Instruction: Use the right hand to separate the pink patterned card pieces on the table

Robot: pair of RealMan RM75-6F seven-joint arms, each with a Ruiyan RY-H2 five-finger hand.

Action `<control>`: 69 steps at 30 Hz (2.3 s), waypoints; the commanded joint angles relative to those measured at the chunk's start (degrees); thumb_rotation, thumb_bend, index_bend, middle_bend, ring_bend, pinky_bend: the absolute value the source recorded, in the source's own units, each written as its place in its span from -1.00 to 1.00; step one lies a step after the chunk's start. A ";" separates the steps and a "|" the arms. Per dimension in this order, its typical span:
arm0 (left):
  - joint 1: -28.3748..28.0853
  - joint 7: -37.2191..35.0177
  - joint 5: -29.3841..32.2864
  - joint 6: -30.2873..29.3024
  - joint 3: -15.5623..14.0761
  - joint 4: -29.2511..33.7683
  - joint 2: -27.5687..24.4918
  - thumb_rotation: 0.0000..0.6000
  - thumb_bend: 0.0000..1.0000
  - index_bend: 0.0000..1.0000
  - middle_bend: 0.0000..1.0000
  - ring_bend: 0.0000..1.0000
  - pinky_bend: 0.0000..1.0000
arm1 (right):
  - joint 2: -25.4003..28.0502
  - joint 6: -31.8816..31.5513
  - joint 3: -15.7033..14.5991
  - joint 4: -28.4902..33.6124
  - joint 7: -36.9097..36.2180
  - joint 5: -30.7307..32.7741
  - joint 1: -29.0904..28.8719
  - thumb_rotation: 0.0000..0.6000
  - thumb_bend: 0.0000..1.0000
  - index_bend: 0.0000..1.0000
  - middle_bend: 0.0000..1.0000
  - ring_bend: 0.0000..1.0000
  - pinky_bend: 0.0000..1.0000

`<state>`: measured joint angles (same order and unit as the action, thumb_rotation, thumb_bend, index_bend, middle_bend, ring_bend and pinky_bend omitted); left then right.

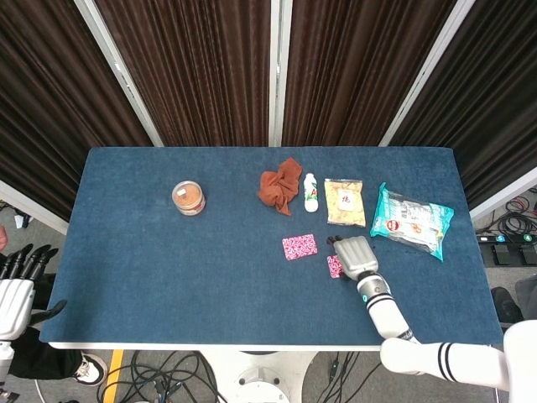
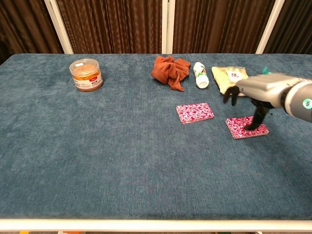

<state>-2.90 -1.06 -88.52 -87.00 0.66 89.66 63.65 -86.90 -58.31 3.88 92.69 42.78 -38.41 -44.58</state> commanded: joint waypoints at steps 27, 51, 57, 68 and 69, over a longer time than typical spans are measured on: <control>-0.29 -0.36 0.54 1.28 -0.42 0.74 0.11 1.00 -0.70 -0.73 -0.82 -1.00 -0.79 | -2.51 -1.72 -2.23 -3.24 0.23 -3.36 2.29 1.00 -0.76 -0.45 -0.44 0.69 0.88; -0.17 -1.51 1.08 1.23 -0.22 -1.44 1.18 1.00 -0.70 -0.73 -0.82 -1.00 -0.79 | -4.47 -2.12 -1.61 -5.48 1.11 -3.14 2.86 1.00 -0.67 -0.32 -0.35 0.70 0.88; -0.48 -0.67 1.19 1.38 0.07 -1.40 1.37 1.00 -0.70 -0.73 -0.82 -1.00 -0.79 | -4.70 -2.04 -1.47 -5.35 2.27 -2.59 2.55 1.00 -0.61 -0.29 -0.32 0.70 0.88; -0.68 -1.70 1.33 1.60 0.23 -1.82 1.41 1.00 -0.70 -0.73 -0.82 -1.00 -0.79 | -5.13 -2.19 -1.28 -5.71 1.90 -3.20 2.81 1.00 -0.58 -0.20 -0.23 0.70 0.88; -0.68 -1.72 1.33 1.61 0.21 -1.82 1.38 1.00 -0.70 -0.73 -0.82 -1.00 -0.79 | -5.10 -2.24 -1.22 -5.65 1.77 -3.36 2.85 1.00 -0.58 -0.20 -0.22 0.70 0.88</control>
<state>-3.57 -2.78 -87.20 -85.39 0.87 87.84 65.03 -92.02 -60.50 2.62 87.00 44.63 -41.67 -41.77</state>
